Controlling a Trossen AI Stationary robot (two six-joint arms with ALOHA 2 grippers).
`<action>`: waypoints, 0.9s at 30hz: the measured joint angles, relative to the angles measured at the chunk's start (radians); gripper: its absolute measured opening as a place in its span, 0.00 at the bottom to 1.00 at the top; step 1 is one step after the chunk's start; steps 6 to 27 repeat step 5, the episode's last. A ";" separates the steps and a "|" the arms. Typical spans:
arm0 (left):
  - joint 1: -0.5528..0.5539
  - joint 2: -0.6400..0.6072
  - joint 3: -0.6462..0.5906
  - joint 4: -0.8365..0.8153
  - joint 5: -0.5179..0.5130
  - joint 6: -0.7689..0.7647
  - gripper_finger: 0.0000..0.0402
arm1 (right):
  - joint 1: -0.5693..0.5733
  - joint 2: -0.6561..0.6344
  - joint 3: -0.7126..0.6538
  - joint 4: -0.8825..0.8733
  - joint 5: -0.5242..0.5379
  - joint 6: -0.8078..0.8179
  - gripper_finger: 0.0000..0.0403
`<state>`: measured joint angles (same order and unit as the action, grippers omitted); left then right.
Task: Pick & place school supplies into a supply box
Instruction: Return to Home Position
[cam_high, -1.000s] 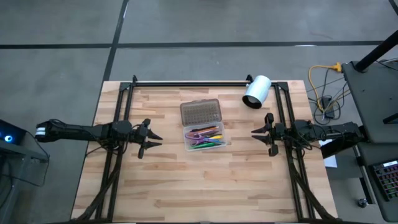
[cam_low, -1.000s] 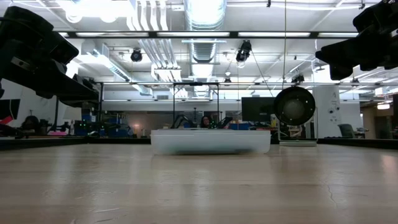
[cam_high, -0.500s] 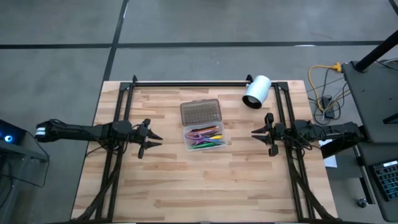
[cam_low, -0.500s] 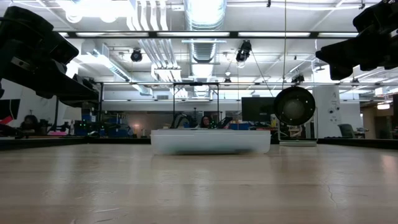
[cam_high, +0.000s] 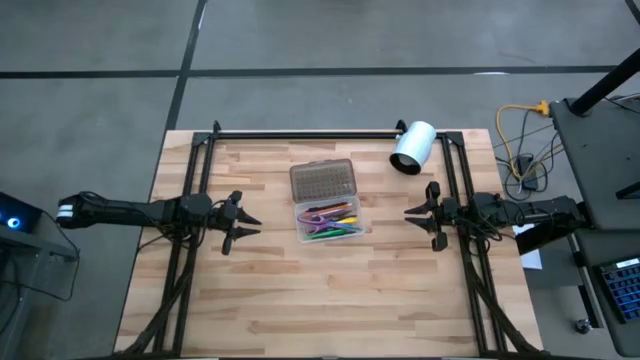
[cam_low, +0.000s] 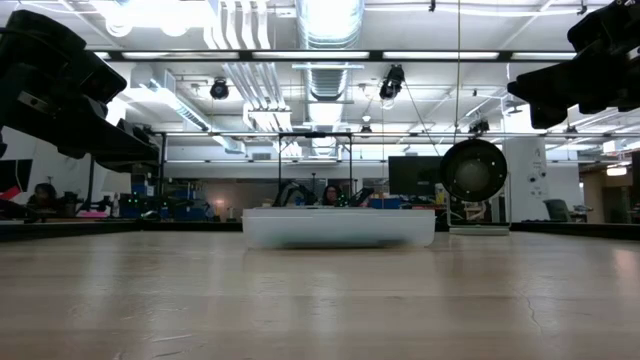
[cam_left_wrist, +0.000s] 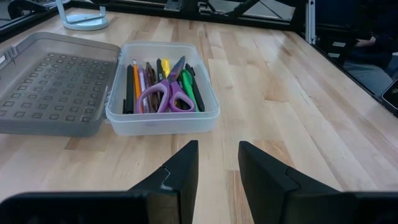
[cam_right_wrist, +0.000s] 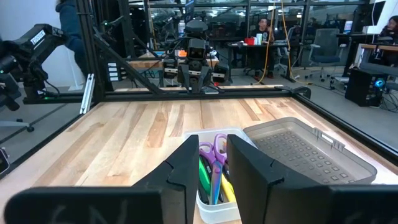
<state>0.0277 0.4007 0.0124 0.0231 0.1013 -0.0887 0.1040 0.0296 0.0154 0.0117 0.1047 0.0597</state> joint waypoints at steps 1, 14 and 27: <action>0.000 0.000 0.000 0.000 0.000 0.000 0.25 | 0.000 0.000 0.000 0.000 0.000 0.000 0.18; 0.000 0.000 0.000 0.000 0.000 0.000 0.25 | 0.000 0.000 0.000 0.000 0.000 0.000 0.17; 0.000 0.000 0.000 0.000 0.000 0.000 0.25 | 0.000 0.000 0.000 0.000 0.000 0.000 0.17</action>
